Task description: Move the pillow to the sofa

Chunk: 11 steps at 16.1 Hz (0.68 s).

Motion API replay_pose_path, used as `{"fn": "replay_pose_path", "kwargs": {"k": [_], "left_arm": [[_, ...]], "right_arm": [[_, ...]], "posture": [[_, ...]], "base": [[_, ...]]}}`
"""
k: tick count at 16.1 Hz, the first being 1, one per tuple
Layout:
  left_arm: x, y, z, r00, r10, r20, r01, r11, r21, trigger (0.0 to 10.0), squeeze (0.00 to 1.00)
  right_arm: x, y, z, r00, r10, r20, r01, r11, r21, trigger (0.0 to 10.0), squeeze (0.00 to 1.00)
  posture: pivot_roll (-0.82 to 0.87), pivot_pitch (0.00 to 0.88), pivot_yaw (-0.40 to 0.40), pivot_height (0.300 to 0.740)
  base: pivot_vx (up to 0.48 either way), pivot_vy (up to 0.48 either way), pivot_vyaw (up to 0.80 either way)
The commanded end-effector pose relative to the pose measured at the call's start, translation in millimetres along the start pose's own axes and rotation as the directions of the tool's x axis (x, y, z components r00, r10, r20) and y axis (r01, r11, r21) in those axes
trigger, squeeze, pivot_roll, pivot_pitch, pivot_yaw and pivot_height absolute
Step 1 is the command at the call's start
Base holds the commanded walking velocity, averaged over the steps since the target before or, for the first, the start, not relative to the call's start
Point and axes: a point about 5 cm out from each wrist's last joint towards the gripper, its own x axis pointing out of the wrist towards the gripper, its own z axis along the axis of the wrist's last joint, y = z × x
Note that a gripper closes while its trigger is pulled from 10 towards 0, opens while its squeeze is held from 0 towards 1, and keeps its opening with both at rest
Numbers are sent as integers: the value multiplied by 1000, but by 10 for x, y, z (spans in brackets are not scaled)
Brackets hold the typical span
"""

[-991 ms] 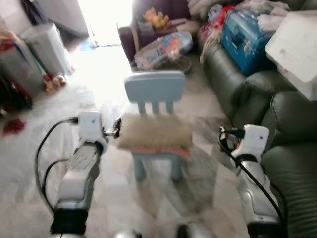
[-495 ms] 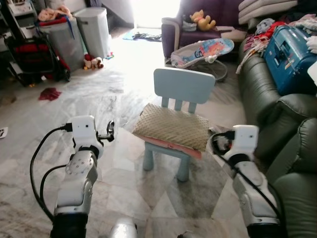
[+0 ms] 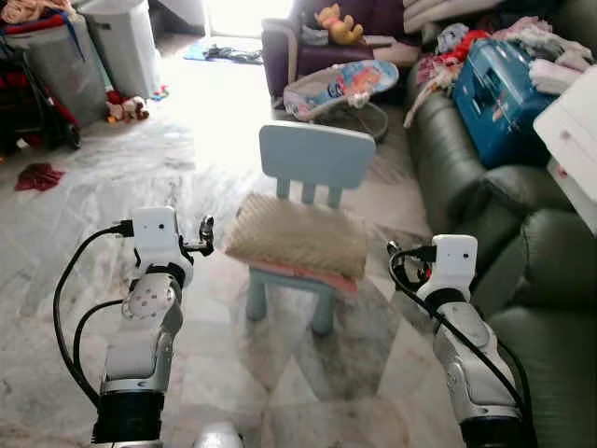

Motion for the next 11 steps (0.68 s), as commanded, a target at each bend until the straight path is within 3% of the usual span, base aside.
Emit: {"fn": "replay_pose_path", "kwargs": {"k": [1,3,7,11], "left_arm": [[-2,-24,-8,1000,-12,-3,12,1000,5,10000,0],[0,-48,1,1000,-22,0,22,1000,6,10000,0],[43,-74,30,999,-37,-1,37,999,4,10000,0],[42,-100,36,999,-42,-5,42,999,-16,10000,0]], "right_arm": [[6,6,-4,1000,-8,-11,8,1000,-4,10000,0],[33,-21,18,1000,-19,-2,19,1000,-6,10000,0],[54,-43,33,999,-37,1,37,999,0,10000,0],[73,-14,29,999,-32,-2,32,999,-2,10000,0]], "posture": [[28,0,-32,740],[26,0,-25,740],[21,0,-21,740],[27,0,-25,740]], "base": [[349,0,0],[386,0,-434],[398,0,0],[362,314,0]]}}
